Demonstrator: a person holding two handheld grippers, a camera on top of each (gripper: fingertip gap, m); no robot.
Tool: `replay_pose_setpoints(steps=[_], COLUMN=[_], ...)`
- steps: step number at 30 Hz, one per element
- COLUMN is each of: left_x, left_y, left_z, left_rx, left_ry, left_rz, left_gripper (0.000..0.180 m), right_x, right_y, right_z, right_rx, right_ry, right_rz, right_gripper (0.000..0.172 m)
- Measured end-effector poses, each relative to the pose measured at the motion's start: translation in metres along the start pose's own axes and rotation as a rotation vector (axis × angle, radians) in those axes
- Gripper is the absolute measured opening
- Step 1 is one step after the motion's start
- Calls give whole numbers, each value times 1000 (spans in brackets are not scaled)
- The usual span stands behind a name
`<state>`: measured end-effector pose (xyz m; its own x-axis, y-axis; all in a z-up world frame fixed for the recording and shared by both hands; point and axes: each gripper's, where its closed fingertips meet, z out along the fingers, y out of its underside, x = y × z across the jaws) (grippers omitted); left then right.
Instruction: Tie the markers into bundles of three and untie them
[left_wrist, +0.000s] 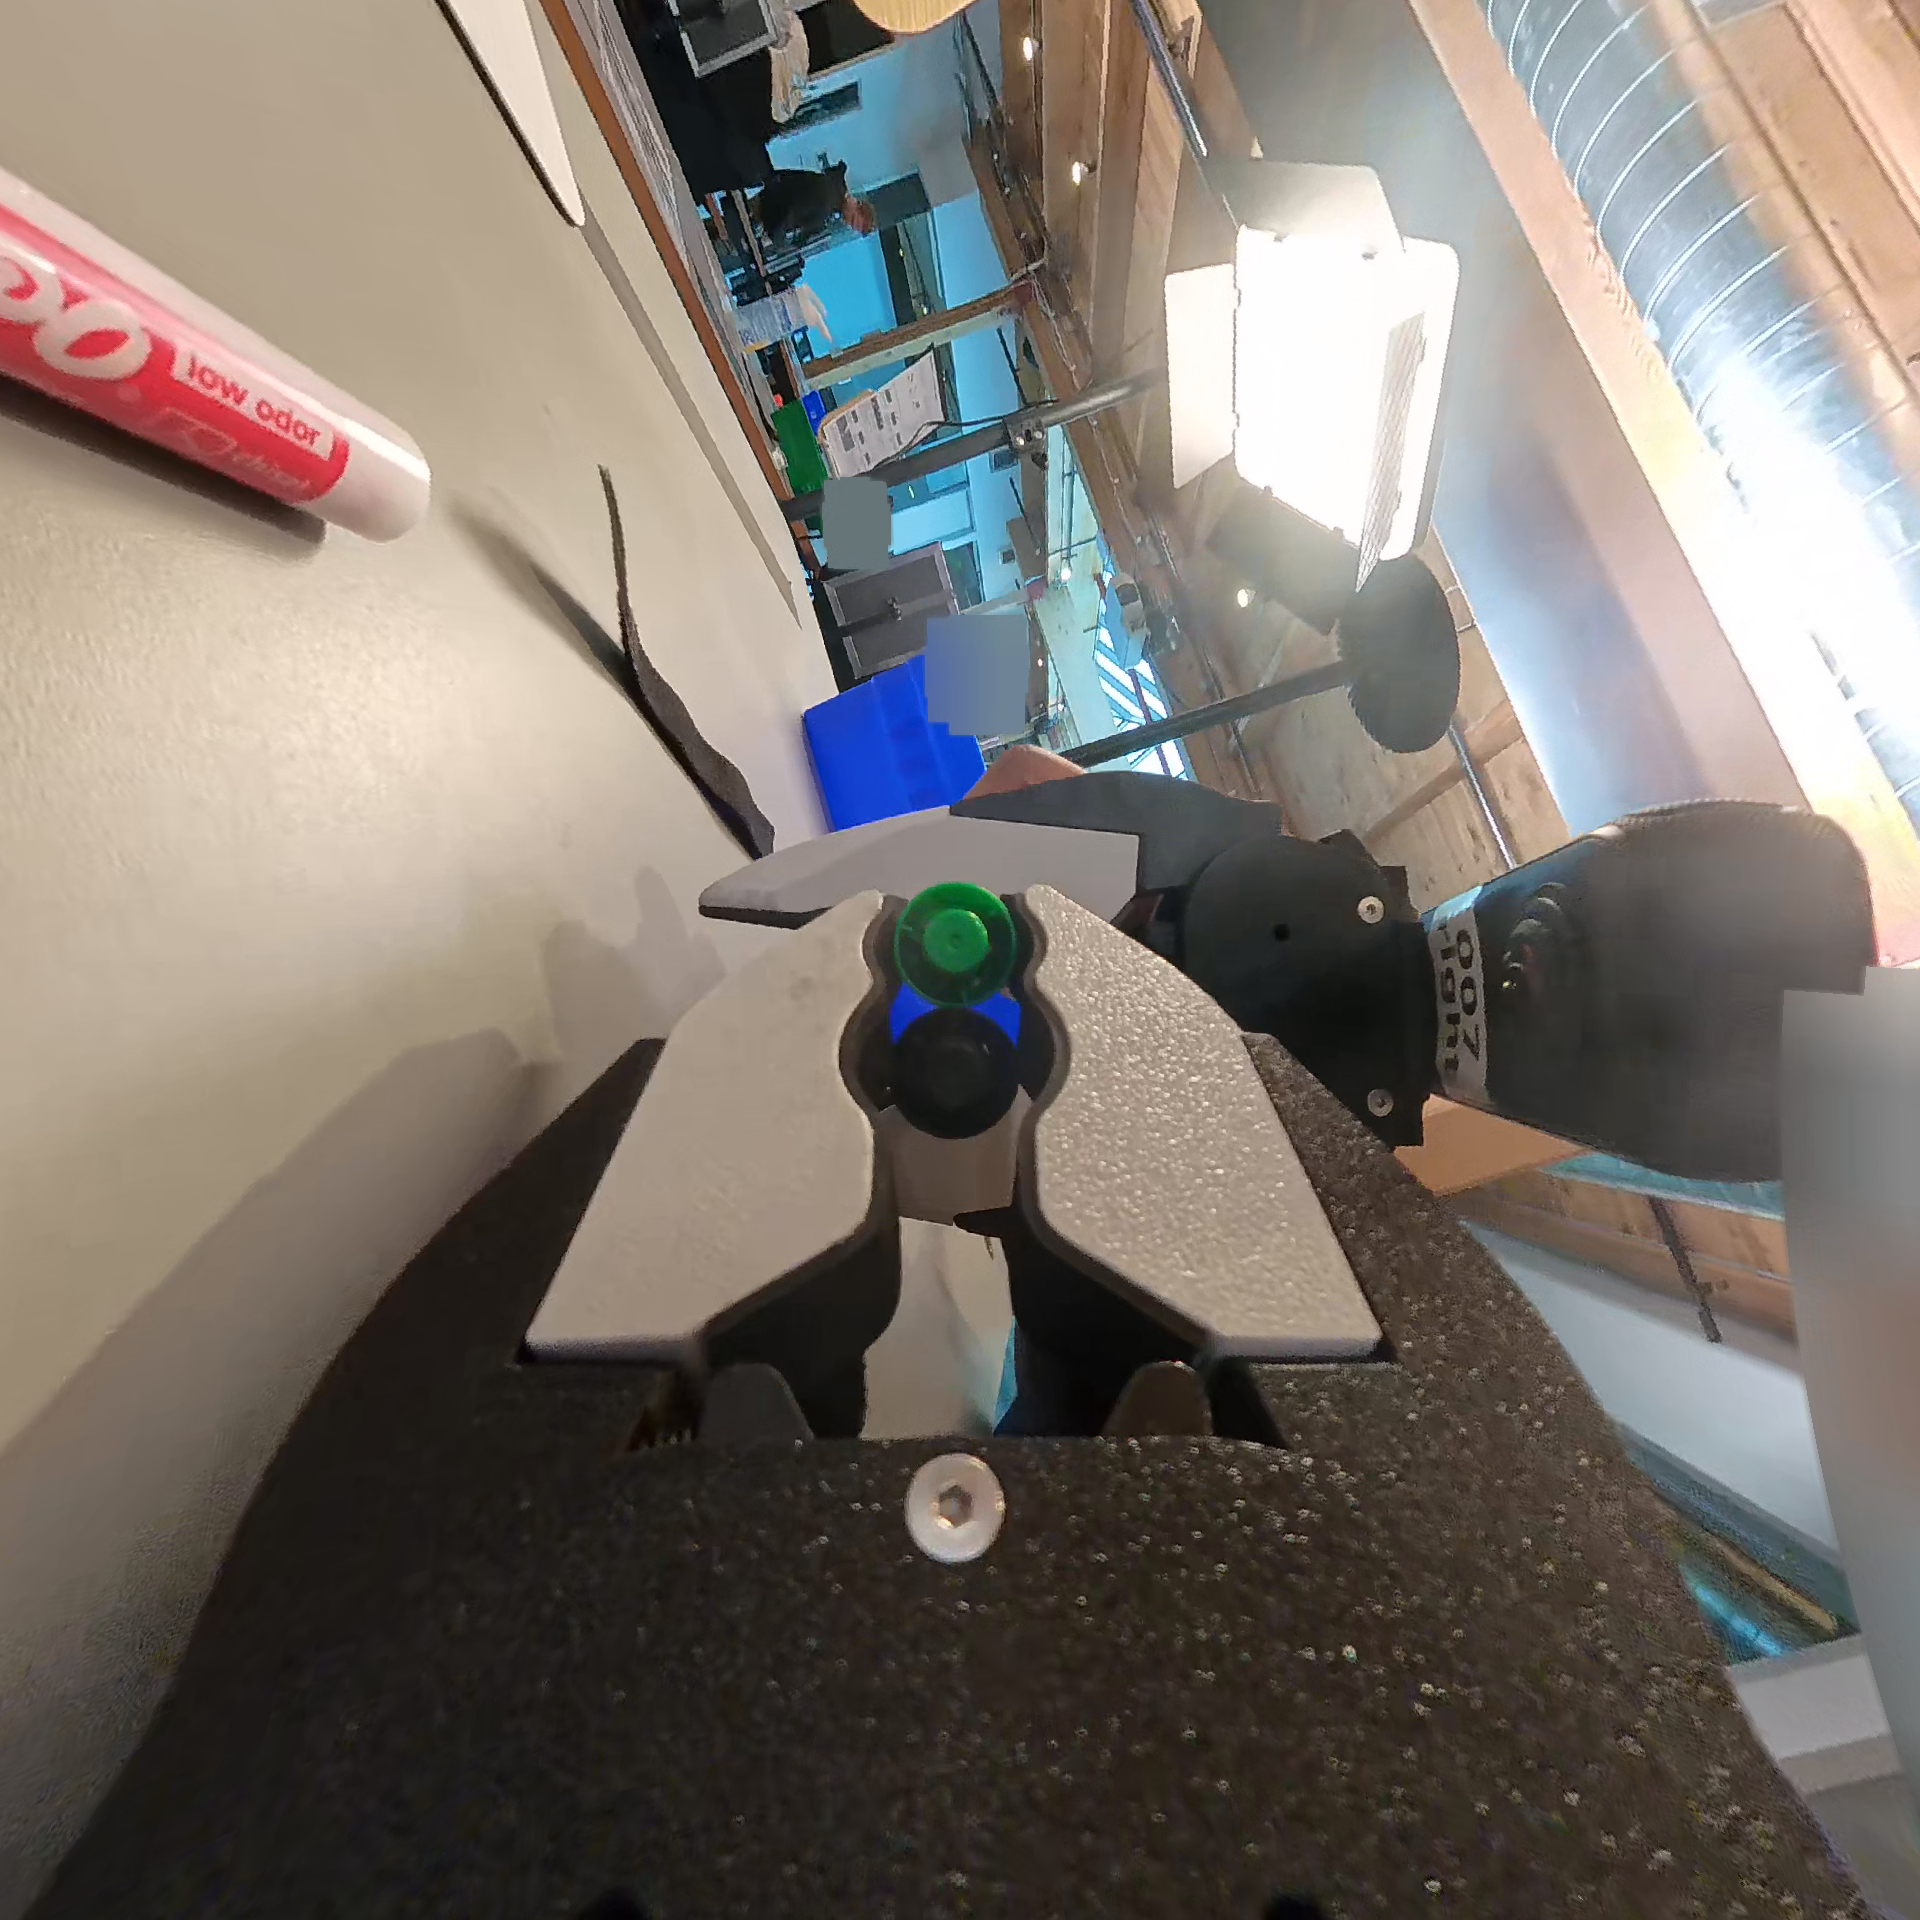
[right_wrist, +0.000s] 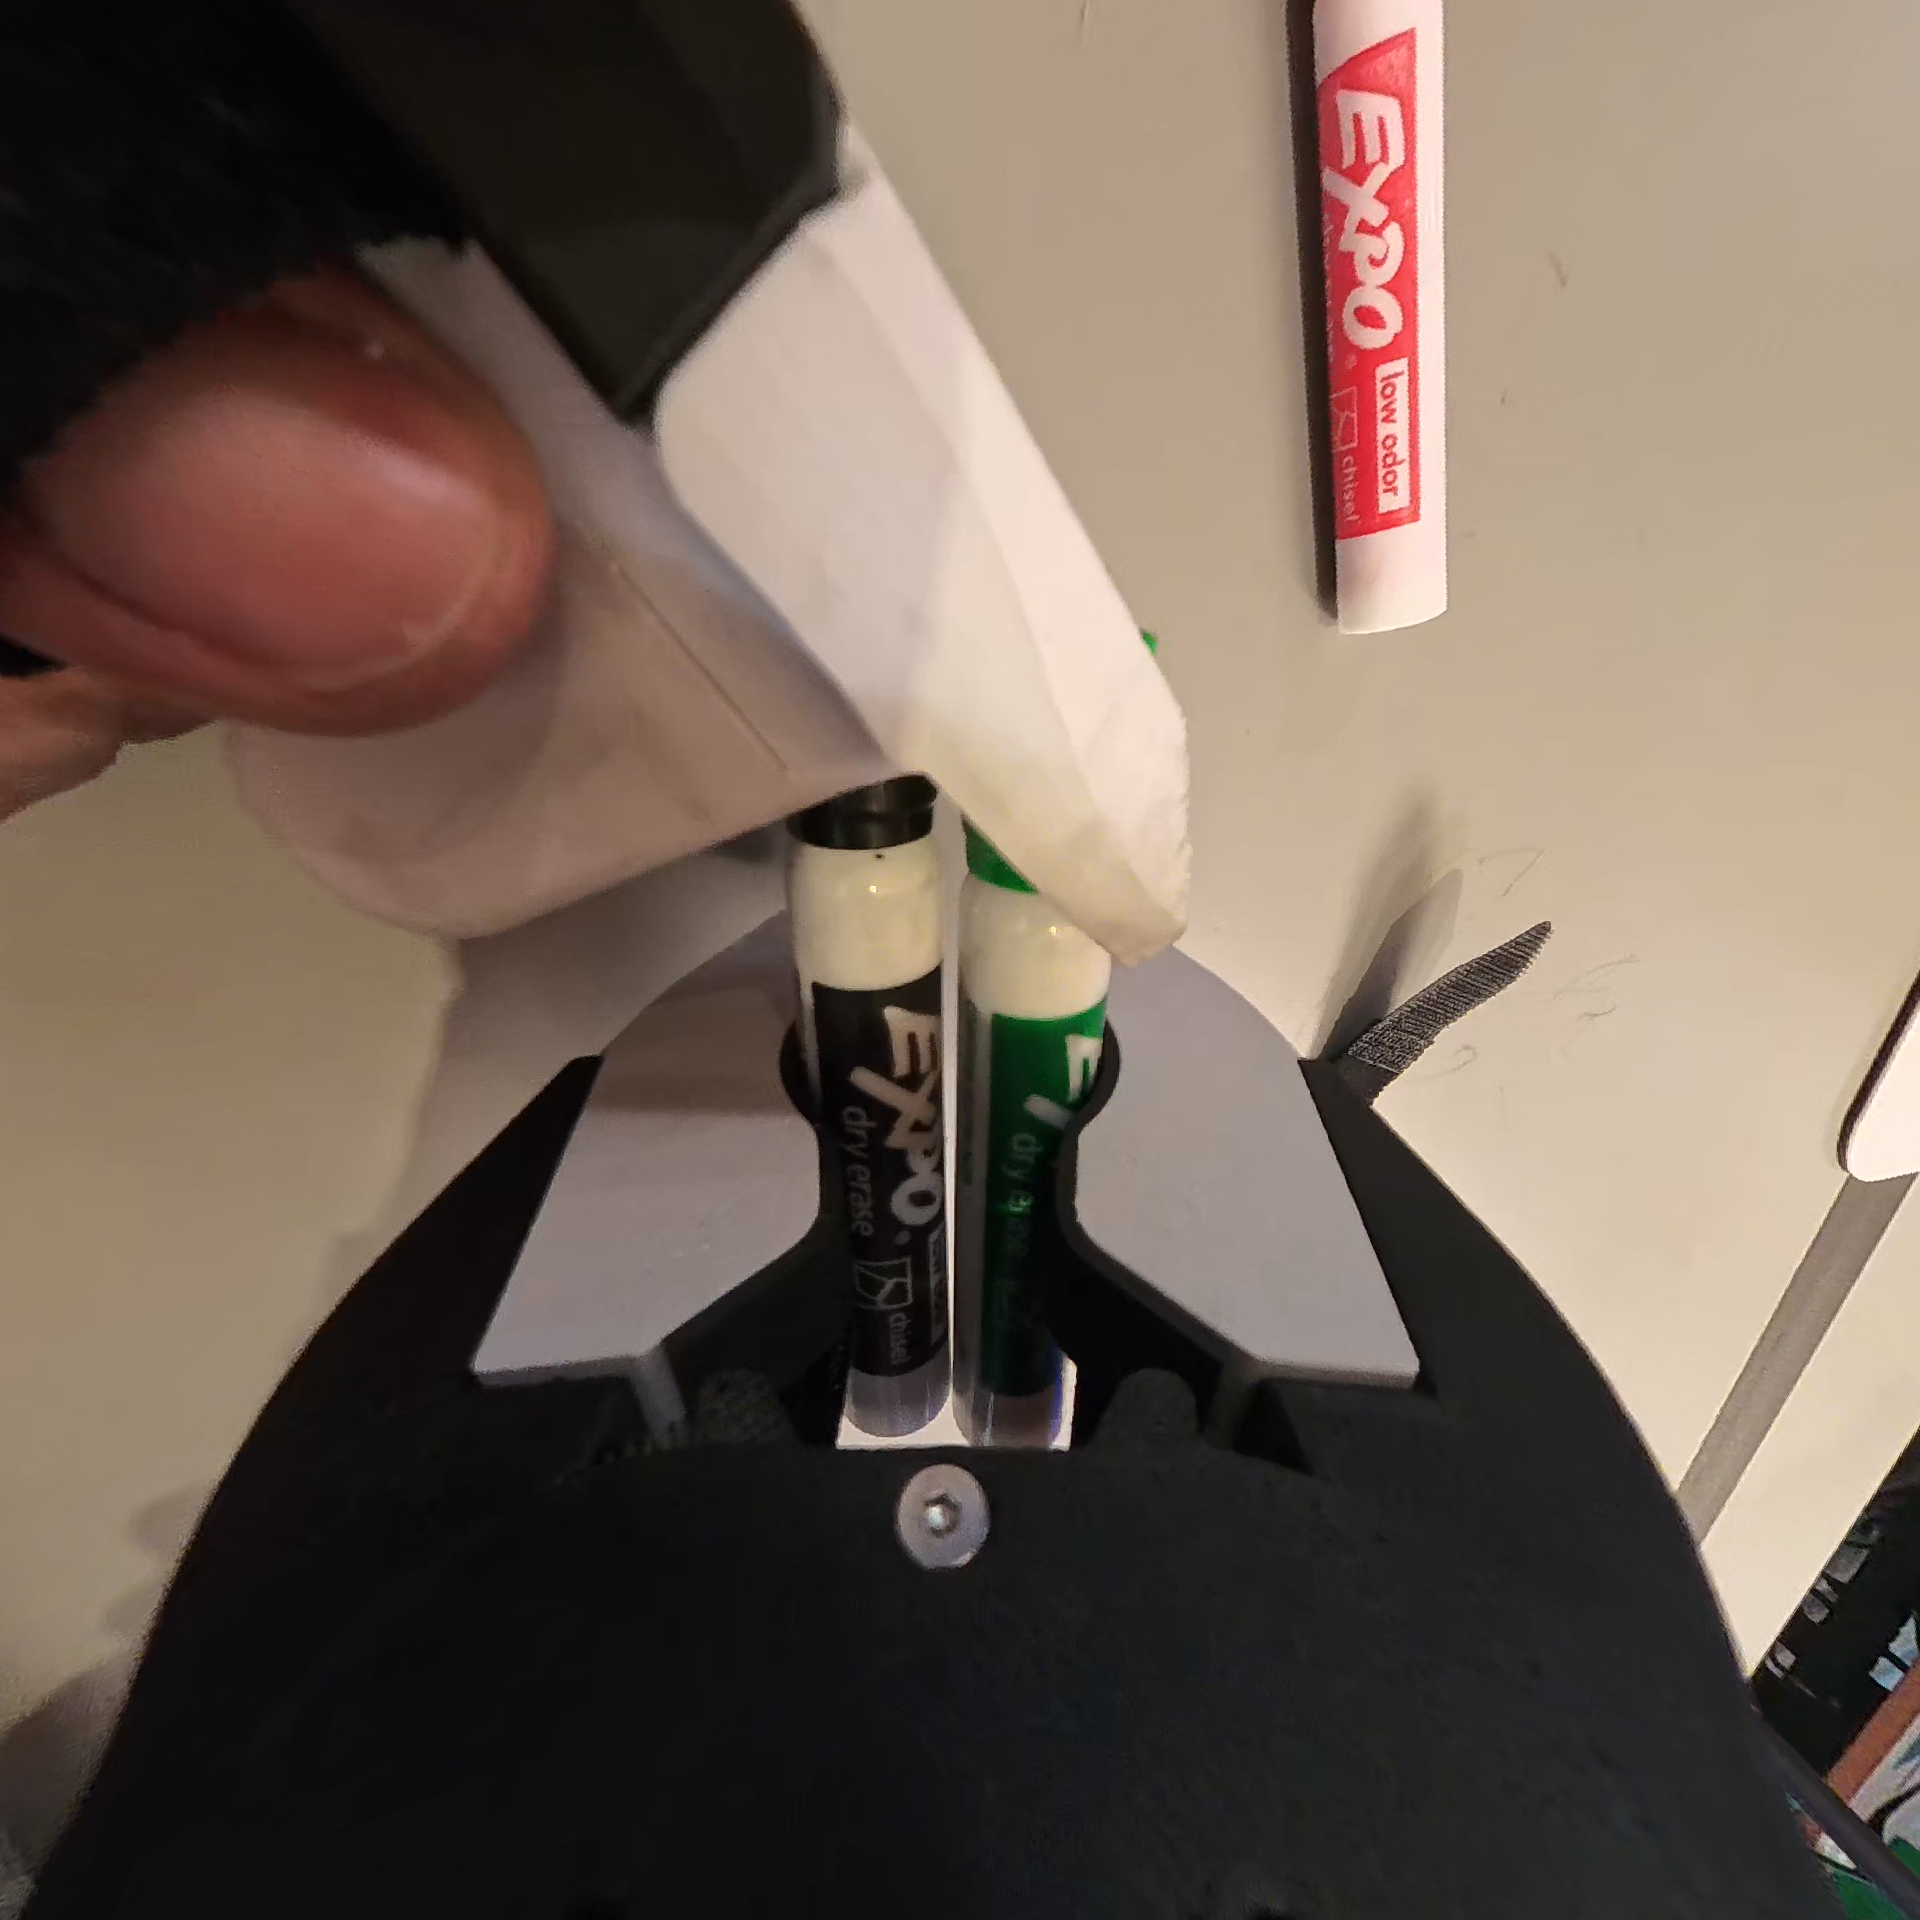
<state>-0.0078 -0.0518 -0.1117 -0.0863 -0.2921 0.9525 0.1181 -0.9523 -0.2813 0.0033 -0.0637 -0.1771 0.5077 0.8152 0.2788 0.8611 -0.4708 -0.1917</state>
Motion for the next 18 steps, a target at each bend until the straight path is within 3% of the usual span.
replay_pose_setpoints(steps=[18], left_x=[-4], left_y=[3], left_z=[2], left_rx=[32], left_ry=[-29], left_rz=[-8], left_gripper=[19], right_x=[-1], right_y=[1], right_z=[4], right_rx=[-1], right_ry=[-19], right_rz=[-18], right_gripper=[42])
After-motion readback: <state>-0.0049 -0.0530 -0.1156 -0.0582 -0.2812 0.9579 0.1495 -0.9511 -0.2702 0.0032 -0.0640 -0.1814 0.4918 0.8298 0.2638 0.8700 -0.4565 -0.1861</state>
